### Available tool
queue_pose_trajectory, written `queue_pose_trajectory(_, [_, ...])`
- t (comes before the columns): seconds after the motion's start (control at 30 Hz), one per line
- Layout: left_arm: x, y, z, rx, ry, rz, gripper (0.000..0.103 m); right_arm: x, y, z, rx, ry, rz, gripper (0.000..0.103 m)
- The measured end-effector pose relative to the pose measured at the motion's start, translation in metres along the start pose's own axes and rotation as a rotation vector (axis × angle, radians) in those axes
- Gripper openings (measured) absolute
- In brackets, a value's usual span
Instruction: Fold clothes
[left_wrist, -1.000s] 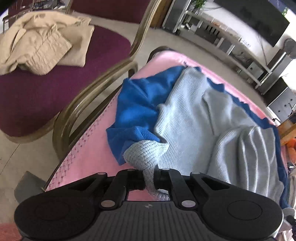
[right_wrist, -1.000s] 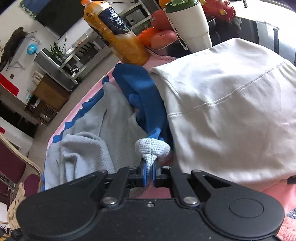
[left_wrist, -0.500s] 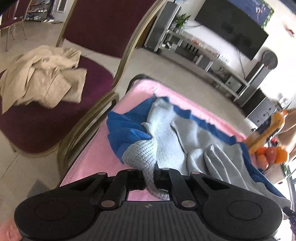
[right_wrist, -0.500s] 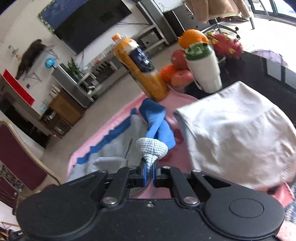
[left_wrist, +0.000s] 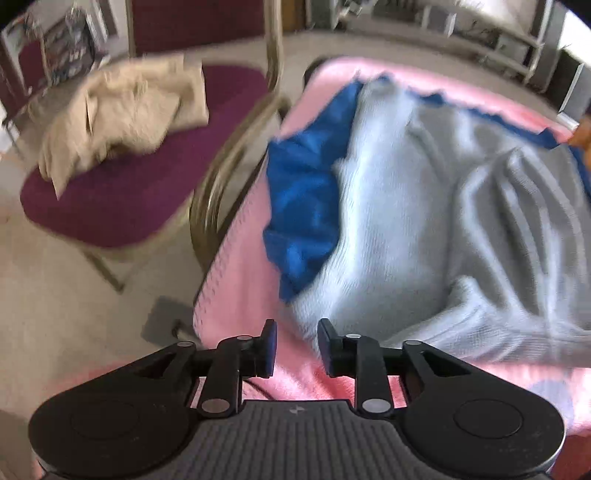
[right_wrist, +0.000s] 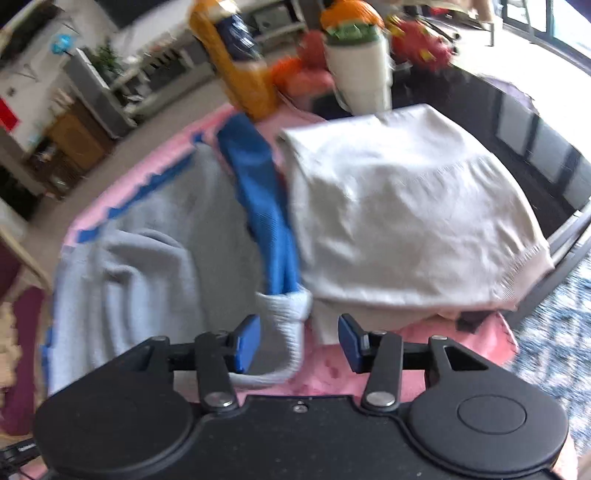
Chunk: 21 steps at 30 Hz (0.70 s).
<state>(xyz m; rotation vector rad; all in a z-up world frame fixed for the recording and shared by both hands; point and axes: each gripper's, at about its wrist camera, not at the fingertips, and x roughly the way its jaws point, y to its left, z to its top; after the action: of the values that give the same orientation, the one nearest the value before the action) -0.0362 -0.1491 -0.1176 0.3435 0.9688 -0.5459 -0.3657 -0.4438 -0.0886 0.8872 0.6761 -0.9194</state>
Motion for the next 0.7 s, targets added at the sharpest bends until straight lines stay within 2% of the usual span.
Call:
queue_pose_trajectory(0.1, [-0.011, -0.012, 0.008, 0.016, -0.064, -0.097, 0.026, 0.011, 0.011, 0.004, -0.014, 0.011, 0.091, 0.042])
queue_pose_trajectory(0.13, [-0.008, -0.019, 0.01, 0.032, -0.075, -0.112, 0.027, 0.02, 0.017, 0.005, -0.021, 0.024, 0.107, 0.035])
queue_pose_trajectory(0.2, [0.007, -0.039, 0.013, 0.08, -0.07, -0.114, 0.029, 0.04, 0.028, 0.007, -0.036, 0.051, 0.129, 0.029])
queue_pose_trajectory(0.33, [0.057, -0.059, 0.008, 0.148, 0.067, -0.066, 0.026, 0.091, 0.036, 0.001, -0.072, 0.119, 0.017, 0.026])
queue_pose_trajectory(0.37, [0.065, -0.06, 0.003, 0.167, 0.099, -0.043, 0.026, 0.099, 0.033, -0.005, -0.095, 0.152, -0.027, 0.023])
queue_pose_trajectory(0.4, [0.065, -0.059, -0.001, 0.193, 0.095, -0.028, 0.031, 0.105, 0.031, -0.011, -0.112, 0.181, -0.062, 0.017])
queue_pose_trajectory(0.47, [0.061, -0.056, -0.004, 0.225, 0.115, -0.013, 0.032, 0.103, 0.028, -0.015, -0.135, 0.221, -0.082, 0.016])
queue_pose_trajectory(0.6, [0.053, -0.046, 0.001, 0.207, 0.139, -0.023, 0.027, 0.093, 0.028, -0.014, -0.141, 0.251, -0.087, 0.019])
queue_pose_trajectory(0.7, [0.027, -0.046, 0.018, 0.18, 0.055, -0.064, 0.027, 0.07, 0.038, 0.002, -0.104, 0.178, 0.0, 0.024])
